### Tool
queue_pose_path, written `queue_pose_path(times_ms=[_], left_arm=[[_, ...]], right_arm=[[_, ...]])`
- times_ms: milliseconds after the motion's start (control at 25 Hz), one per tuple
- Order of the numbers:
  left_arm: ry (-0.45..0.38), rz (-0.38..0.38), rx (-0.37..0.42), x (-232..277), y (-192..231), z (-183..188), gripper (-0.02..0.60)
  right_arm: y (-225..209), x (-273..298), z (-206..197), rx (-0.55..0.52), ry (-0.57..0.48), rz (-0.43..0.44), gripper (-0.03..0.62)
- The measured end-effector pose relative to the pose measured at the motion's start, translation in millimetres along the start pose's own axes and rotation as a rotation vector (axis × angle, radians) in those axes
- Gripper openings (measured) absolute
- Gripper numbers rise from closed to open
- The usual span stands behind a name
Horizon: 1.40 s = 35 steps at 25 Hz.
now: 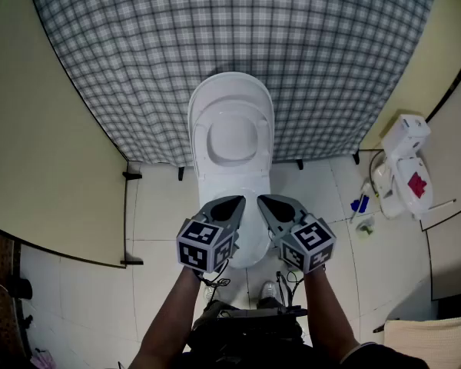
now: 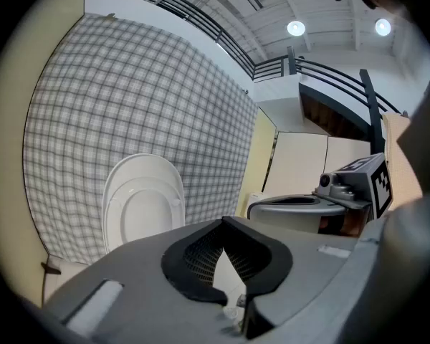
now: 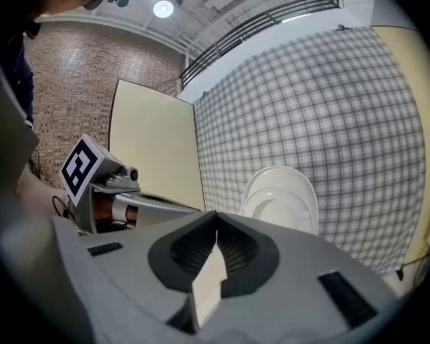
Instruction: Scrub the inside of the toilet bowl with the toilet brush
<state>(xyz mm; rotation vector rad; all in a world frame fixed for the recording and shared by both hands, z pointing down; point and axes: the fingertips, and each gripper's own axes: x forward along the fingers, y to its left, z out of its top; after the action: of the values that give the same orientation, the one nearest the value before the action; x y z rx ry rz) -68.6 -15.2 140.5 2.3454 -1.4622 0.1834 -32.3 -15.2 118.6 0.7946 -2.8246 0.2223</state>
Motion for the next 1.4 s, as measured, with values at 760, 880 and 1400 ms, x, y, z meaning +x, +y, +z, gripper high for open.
queue_pose_path(times_ms=[760, 880, 1400], left_arm=[[0.247, -0.157, -0.057, 122, -50, -180, 0.008], [0.292, -0.175, -0.082, 139, -60, -222, 0.008], [0.427, -0.16, -0.175, 195, -61, -392, 0.008]], right_arm=[[-125, -63, -204, 0.118, 0.309, -0.294, 0.021], [-142, -81, -261, 0.17, 0.378, -0.337, 0.021], [-226, -95, -521, 0.264, 0.64, -0.396, 0.203]])
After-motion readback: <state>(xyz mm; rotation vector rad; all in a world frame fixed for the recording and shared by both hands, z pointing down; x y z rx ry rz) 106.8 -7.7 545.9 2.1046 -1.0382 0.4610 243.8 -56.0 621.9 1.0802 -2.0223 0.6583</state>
